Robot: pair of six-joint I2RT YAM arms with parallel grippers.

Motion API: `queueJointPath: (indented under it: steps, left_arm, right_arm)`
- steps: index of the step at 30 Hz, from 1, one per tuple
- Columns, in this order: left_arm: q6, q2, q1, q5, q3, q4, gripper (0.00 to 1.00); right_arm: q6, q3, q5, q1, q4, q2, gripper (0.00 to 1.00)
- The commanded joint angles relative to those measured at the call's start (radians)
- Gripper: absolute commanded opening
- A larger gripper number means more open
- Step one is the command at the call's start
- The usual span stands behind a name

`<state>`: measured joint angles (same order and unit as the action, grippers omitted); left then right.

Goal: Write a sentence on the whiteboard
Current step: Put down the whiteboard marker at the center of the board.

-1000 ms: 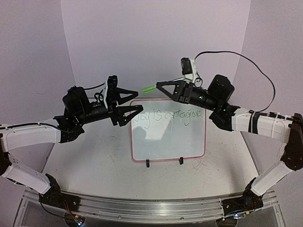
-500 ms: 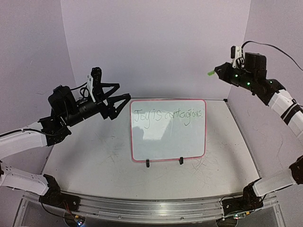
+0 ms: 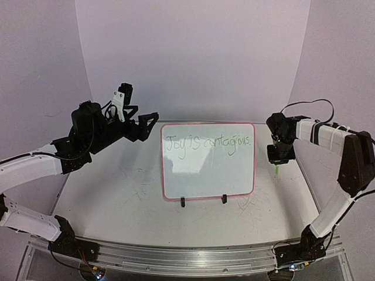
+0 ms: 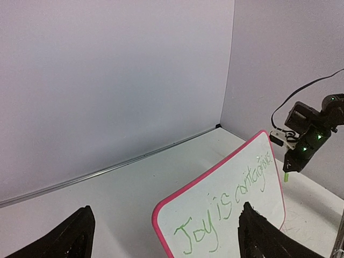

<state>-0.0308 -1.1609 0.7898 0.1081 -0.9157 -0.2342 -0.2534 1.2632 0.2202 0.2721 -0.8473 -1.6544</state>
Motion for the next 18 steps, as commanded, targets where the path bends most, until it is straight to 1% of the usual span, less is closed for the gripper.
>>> queueJointPath:
  steps: [1,3,6,10,11,15,18]
  left_arm:
    - [0.029,0.038,-0.004,0.052,-0.025,0.036,0.94]
    - [0.029,0.065,-0.004,0.053,-0.016,0.050,0.95]
    - [0.029,0.093,-0.004,0.050,-0.012,0.080,0.95]
    - [0.017,0.127,-0.004,0.038,-0.009,0.097,0.95]
    - [0.009,0.137,-0.004,0.033,-0.006,0.097,0.95]
    - [-0.023,0.164,-0.004,0.014,0.001,0.098,0.96]
    - [-0.044,0.177,-0.004,0.005,0.005,0.100,0.96]
  right_arm:
    - [0.072,-0.012,-0.126,-0.030,0.033,-0.138,0.00]
    - [0.101,0.014,-0.193,-0.036,0.036,-0.204,0.00]
    - [0.130,0.097,-0.190,-0.041,0.007,-0.287,0.01]
    - [0.161,0.201,-0.203,-0.053,0.002,-0.360,0.14]
    - [0.167,0.224,-0.208,-0.056,0.003,-0.383,0.16]
    - [0.202,0.282,-0.212,-0.066,0.013,-0.461,0.17]
    - [0.210,0.308,-0.212,-0.071,0.034,-0.486,0.19]
